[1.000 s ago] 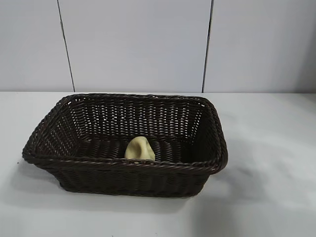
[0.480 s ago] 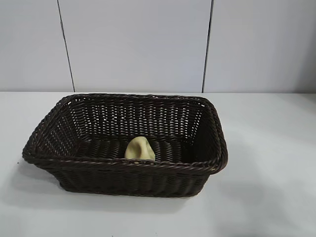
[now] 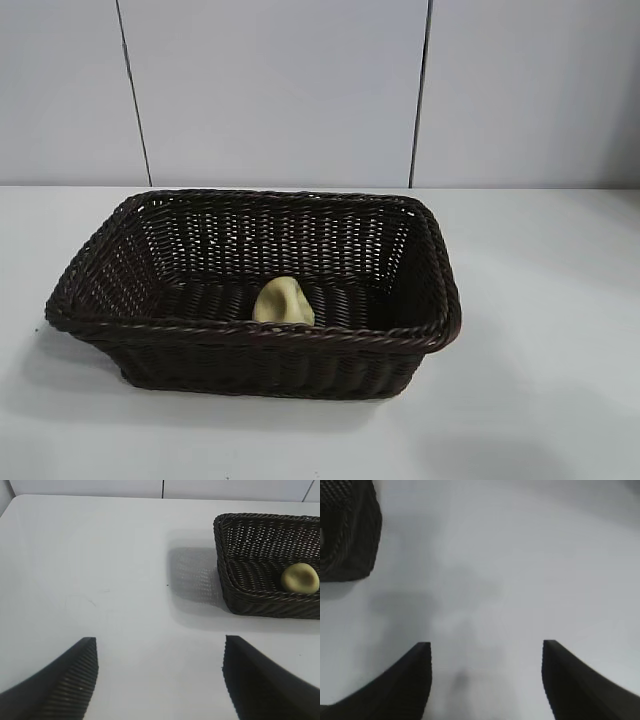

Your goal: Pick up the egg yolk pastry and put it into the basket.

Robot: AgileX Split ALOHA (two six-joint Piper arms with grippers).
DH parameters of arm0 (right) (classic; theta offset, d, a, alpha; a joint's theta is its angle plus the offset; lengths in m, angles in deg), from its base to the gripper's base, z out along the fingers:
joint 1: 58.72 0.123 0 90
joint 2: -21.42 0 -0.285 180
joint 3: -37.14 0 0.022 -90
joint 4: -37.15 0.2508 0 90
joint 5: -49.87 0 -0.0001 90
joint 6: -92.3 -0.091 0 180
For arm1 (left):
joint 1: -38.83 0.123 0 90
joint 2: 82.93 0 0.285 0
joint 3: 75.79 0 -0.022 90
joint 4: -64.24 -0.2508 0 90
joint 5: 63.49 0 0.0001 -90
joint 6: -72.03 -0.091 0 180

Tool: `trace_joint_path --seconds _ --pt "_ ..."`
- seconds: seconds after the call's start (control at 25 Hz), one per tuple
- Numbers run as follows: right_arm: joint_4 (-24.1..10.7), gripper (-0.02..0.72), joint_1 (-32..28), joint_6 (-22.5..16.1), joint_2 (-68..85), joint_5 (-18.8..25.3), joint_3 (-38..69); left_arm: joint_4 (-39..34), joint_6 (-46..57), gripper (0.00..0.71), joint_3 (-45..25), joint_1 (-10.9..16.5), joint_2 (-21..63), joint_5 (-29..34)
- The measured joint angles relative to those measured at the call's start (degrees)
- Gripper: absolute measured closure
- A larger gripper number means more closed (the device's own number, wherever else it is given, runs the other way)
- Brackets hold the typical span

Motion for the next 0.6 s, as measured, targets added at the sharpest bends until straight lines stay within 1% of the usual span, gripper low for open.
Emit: trace_joint_path --seconds 0.16,0.6 --pt "0.0 0.241 0.0 0.0 7.5 0.7 0.0 0.0 0.0 0.198 0.0 0.0 0.0 0.0" --pt "0.2 0.241 0.3 0.0 8.1 0.9 0.0 0.0 0.0 0.198 0.0 0.0 0.0 0.0"
